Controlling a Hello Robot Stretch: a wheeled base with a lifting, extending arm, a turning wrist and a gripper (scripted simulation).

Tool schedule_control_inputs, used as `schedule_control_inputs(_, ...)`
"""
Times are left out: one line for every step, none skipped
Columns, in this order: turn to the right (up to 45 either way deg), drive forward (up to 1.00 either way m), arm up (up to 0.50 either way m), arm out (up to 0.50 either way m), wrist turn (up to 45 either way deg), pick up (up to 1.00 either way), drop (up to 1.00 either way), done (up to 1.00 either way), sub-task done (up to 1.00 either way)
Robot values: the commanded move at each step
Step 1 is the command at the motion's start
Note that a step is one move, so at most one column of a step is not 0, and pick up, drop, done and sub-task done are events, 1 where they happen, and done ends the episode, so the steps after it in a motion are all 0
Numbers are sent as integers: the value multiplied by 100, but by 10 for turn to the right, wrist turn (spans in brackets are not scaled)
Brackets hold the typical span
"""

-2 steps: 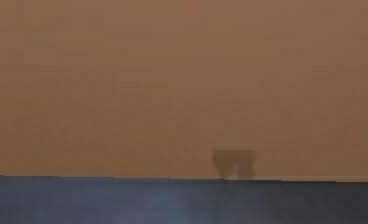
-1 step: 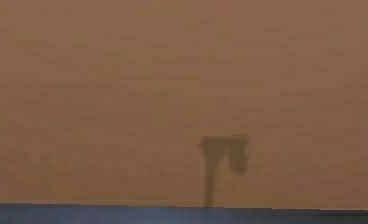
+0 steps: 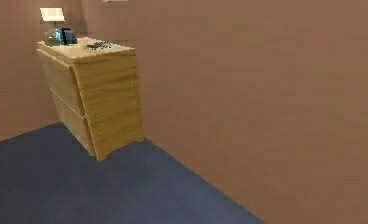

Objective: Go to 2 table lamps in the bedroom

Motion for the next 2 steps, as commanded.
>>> schedule_control_inputs(-420, 0, 0, 0, 0, 0, 0, 0, 0)
schedule_control_inputs(0, 30, 0, 0, 0, 0, 0, 0, 0)
